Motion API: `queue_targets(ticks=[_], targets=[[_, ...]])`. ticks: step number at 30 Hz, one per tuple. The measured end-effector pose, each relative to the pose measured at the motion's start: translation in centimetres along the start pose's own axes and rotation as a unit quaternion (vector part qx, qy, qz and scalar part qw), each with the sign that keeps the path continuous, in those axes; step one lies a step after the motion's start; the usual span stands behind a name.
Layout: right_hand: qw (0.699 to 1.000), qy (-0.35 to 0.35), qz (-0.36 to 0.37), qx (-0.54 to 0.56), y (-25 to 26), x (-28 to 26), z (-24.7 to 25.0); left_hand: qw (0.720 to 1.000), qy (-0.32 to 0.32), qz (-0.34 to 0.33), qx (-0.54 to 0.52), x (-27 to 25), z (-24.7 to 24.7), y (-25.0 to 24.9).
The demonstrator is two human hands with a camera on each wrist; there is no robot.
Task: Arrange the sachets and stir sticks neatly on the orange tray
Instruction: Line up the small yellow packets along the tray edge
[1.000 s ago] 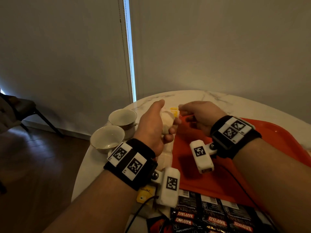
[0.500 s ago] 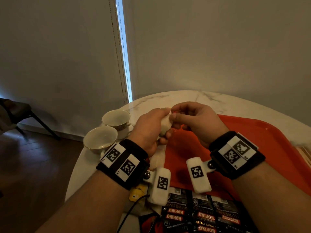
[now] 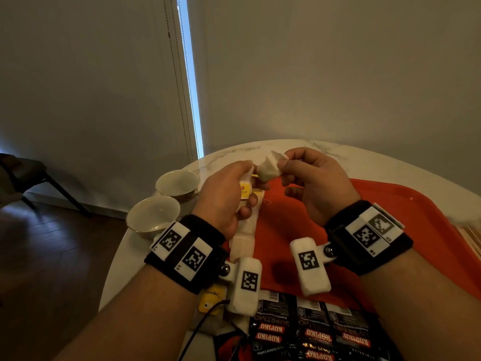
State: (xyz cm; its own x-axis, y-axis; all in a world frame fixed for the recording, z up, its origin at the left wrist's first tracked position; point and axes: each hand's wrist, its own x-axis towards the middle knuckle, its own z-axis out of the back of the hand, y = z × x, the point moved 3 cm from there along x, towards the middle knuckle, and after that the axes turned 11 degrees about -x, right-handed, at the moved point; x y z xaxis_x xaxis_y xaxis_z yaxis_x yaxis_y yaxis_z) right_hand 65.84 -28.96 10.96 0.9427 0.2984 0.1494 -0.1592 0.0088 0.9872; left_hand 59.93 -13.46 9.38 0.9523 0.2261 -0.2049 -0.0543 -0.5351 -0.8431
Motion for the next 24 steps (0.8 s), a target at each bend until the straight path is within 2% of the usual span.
queue_targets(ticks=[5, 11, 16, 20, 24], targets=[[0.999, -0.008, 0.029, -0.042, 0.1, -0.2, -0.4, 0.991, 0.039, -0.077, 0.099, -0.3, -0.2, 0.0], [1.000, 0.003, 0.018, 0.006, 0.3, -0.3, -0.5, 0.991, 0.024, -0.101, 0.083, 0.0, 0.0, -0.1], [0.999, 0.029, -0.030, 0.032, -0.1, -0.4, -1.2, 0.990, -0.002, -0.110, 0.093, 0.1, 0.3, -0.3], [0.998, -0.006, -0.057, 0.007, -0.5, 0.1, -1.4, 0.989, -0.036, -0.115, 0.080, 0.1, 0.5, -0.6], [0.988, -0.012, -0.150, -0.034, -2.0, 1.2, -1.7, 0.991, -0.073, -0.114, 0.023, 0.0, 0.6, -1.1]])
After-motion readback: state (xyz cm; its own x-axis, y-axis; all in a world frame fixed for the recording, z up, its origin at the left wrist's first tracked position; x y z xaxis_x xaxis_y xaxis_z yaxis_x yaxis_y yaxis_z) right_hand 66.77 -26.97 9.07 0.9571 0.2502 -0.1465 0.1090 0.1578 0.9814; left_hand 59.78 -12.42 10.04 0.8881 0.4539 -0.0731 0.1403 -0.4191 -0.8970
